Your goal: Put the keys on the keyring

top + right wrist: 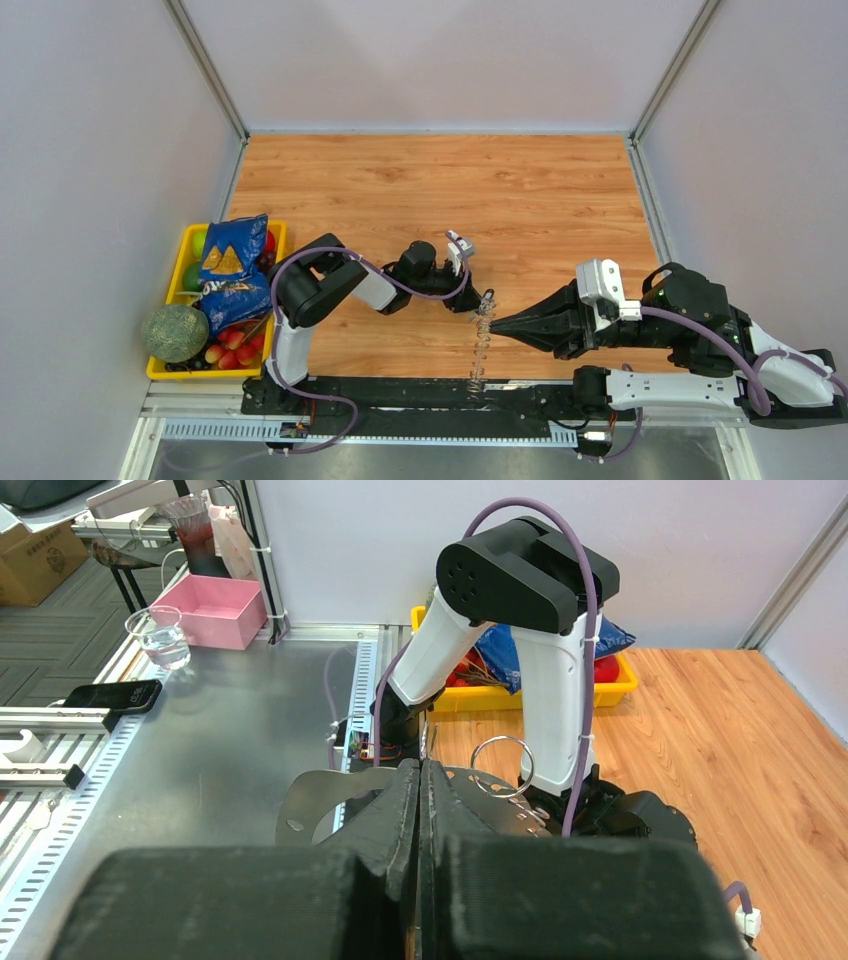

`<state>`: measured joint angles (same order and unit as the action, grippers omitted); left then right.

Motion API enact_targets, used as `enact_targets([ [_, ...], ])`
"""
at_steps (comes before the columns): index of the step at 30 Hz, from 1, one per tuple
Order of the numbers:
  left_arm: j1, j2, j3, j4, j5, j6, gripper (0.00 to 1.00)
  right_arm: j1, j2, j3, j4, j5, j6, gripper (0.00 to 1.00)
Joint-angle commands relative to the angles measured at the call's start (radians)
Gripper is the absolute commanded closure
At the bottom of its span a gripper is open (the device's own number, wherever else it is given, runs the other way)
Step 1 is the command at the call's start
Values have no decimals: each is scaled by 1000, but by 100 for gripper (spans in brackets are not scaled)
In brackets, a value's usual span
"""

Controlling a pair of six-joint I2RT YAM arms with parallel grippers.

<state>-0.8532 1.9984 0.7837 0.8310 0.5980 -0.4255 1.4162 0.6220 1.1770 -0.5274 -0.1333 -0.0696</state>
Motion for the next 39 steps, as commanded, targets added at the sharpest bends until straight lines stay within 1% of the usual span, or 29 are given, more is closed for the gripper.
enact_targets([
  [1,1,19,-30,29,35,3,53,3,3,13,37,-16,6,100],
  [9,0,28,-56,63,46,-15,65,3,18,23,39,-23,14,100],
  [12,0,36,-53,67,52,-18,72,3,22,24,39,-23,16,100],
  [19,0,44,-48,79,57,-27,87,3,22,23,43,-18,16,100],
  [22,1,44,-48,92,65,-35,98,3,21,23,41,-14,16,100],
  [23,0,43,-50,98,69,-43,99,3,19,23,41,-13,15,100],
  [27,0,0,-73,144,91,-67,100,2,16,23,41,-8,14,100],
  [31,0,-101,-99,135,97,-70,100,3,13,25,40,-3,13,100],
  [35,2,-270,-128,59,75,-25,100,3,13,32,37,-1,8,100],
  [39,1,-414,-145,-63,43,37,100,4,25,44,23,7,2,100],
])
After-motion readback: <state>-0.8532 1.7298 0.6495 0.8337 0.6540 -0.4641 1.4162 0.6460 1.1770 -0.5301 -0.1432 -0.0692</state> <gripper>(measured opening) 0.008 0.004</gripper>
